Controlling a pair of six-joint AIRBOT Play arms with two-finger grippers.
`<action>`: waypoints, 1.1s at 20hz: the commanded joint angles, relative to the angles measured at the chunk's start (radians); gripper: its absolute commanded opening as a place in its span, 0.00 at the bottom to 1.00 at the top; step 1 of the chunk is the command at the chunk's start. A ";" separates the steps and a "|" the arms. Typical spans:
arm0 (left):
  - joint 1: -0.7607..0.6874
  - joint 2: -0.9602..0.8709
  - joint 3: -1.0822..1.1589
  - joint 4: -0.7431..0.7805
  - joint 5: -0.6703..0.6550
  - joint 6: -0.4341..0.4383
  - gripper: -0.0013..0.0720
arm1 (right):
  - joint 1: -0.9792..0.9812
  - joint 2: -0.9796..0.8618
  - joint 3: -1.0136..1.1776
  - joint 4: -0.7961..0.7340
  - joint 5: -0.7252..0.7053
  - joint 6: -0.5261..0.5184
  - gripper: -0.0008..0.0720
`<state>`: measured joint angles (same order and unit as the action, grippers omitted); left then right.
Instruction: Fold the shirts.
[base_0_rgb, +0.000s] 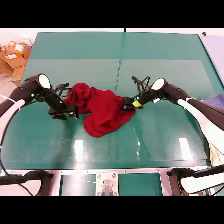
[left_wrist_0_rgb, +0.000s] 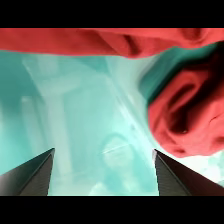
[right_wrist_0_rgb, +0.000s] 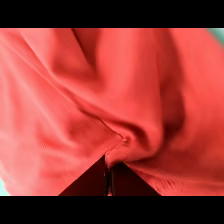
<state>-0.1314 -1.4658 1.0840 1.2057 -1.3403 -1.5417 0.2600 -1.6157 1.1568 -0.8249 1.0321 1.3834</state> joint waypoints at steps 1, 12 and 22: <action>0.000 0.000 -0.066 -0.220 0.051 0.108 0.99 | -0.035 -0.013 0.079 0.021 0.044 -0.004 0.03; -0.204 -0.002 -0.299 -0.559 0.380 0.268 0.12 | -0.063 -0.011 0.078 0.022 0.025 0.013 0.03; 0.055 0.326 -0.256 -0.240 0.135 0.127 0.05 | -0.398 0.257 0.081 -0.025 0.167 0.049 0.03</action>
<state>-0.1444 -1.2598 0.8165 0.8906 -1.1614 -1.3663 -0.0452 -1.4387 1.2377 -0.8467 1.1316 1.4231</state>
